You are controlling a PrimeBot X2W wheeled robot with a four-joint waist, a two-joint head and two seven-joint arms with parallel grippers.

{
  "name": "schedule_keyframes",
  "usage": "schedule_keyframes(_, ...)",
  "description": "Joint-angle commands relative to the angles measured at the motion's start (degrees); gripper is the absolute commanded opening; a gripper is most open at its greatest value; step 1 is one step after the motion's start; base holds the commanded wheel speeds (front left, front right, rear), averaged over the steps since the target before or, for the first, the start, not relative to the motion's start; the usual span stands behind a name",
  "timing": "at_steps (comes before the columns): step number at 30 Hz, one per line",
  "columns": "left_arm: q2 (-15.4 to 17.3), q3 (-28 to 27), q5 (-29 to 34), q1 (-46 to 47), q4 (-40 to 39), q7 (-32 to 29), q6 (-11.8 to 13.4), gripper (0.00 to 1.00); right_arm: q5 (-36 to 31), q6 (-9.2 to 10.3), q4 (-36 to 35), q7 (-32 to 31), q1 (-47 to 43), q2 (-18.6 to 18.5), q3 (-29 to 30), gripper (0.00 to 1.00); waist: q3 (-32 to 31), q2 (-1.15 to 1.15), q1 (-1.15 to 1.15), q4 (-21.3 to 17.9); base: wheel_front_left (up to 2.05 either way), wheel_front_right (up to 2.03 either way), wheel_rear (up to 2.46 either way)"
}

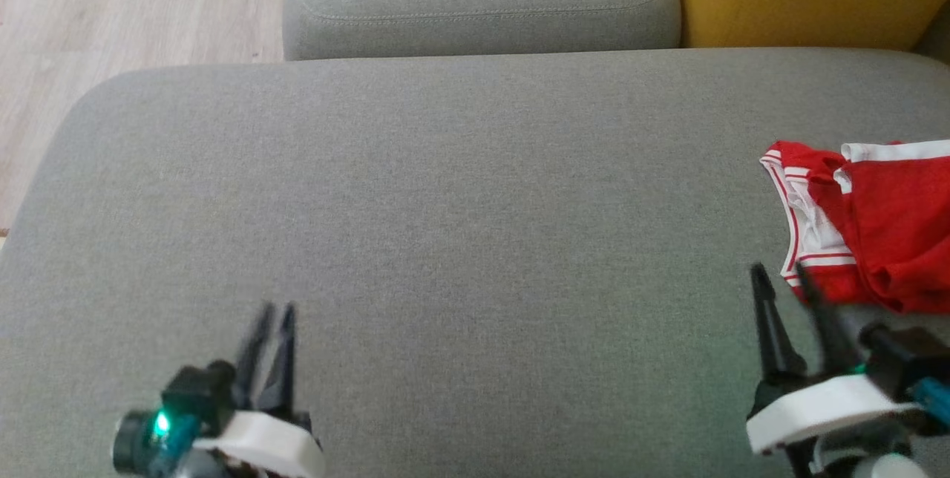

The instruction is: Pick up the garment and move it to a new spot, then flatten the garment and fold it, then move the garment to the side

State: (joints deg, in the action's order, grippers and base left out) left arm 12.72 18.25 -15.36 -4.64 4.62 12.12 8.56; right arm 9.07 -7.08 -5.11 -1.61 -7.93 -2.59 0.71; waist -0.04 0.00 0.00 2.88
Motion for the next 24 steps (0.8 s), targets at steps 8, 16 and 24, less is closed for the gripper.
schedule_keyframes(8,-0.6,-1.0,-4.6,0.1,1.0,-0.7,-0.8,0.00,5.0,-0.02,1.7,0.1,0.5,-0.3,-0.2,0.00,0.0,0.00,0.00,-0.2,0.00,0.00,0.00)
schedule_keyframes(16,-0.9,-2.2,-9.8,0.9,1.8,-1.7,-1.9,0.00,10.7,-0.05,3.0,0.1,1.5,-0.6,-0.2,0.00,0.0,0.00,0.00,-0.3,0.00,0.00,0.00)
schedule_keyframes(24,-1.3,-3.5,-15.0,1.7,2.5,-2.6,-2.9,0.00,16.3,-0.08,4.2,0.1,2.4,-0.9,-0.2,0.00,0.0,0.00,0.00,-0.5,0.00,0.00,0.00)
